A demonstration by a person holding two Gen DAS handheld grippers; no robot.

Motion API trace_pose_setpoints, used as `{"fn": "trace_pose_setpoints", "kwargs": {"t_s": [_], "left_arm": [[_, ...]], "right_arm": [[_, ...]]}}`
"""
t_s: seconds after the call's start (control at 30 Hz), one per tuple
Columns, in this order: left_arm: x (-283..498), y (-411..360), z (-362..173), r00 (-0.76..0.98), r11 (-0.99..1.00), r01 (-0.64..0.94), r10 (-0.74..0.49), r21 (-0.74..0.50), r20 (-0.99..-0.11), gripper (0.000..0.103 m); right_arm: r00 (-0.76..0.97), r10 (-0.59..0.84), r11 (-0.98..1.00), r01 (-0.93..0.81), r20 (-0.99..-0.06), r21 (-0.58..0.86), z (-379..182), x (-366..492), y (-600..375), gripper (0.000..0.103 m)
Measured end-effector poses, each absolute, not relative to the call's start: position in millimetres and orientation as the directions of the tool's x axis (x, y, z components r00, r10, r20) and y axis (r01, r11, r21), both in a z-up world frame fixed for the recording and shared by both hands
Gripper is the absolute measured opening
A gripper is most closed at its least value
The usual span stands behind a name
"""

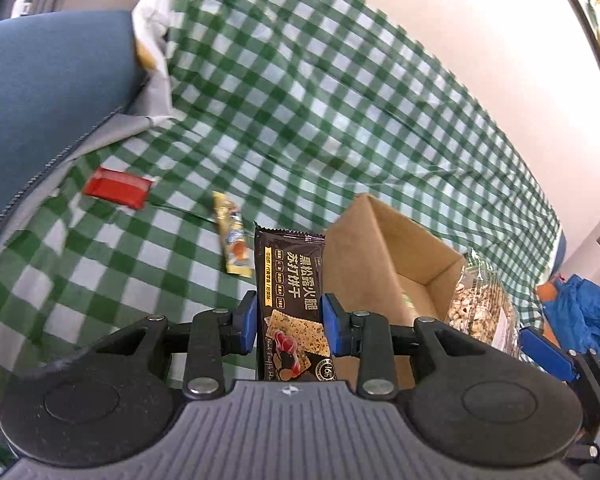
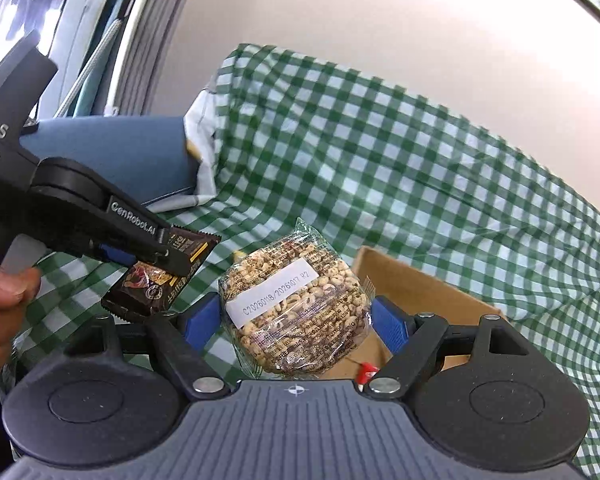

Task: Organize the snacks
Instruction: 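Carry both snacks over the box, lower them in and open both tools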

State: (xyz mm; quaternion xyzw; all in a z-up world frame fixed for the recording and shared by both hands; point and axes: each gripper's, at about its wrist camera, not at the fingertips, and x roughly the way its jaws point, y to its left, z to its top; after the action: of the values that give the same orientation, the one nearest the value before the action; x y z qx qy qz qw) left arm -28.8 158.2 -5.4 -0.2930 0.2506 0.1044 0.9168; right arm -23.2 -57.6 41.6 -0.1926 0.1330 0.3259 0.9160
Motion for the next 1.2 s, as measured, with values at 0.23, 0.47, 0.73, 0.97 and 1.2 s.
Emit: {"fn": "trace_pose_setpoints", "kwargs": {"t_s": [0.23,0.47,0.73,0.97,1.2], "left_arm": [[-13,129,3,0.87,0.834,-0.268,-0.006,-0.482,-0.493,0.037],[38,93,39,0.907,0.877,-0.114,-0.098,-0.466,-0.408,0.037],[84,50,44,0.916,0.906,0.038,-0.2,-0.422,-0.347,0.037],[91,29,16,0.889,0.889,0.074,-0.264,-0.451,-0.375,0.037],[98,25,16,0.896,0.888,0.091,-0.271,-0.451,-0.353,0.037]], "right_arm": [[0.787,0.495,0.78,-0.589,-0.368,-0.21,43,-4,-91,0.082],[0.844,0.383,0.885,-0.452,-0.376,-0.113,44,27,-128,0.082],[0.9,0.189,0.974,-0.223,-0.393,-0.044,41,55,-159,0.082],[0.915,0.103,0.99,-0.133,-0.389,-0.051,37,64,-173,0.082],[0.905,0.05,0.997,-0.068,-0.422,-0.028,31,79,-179,0.082]]}}
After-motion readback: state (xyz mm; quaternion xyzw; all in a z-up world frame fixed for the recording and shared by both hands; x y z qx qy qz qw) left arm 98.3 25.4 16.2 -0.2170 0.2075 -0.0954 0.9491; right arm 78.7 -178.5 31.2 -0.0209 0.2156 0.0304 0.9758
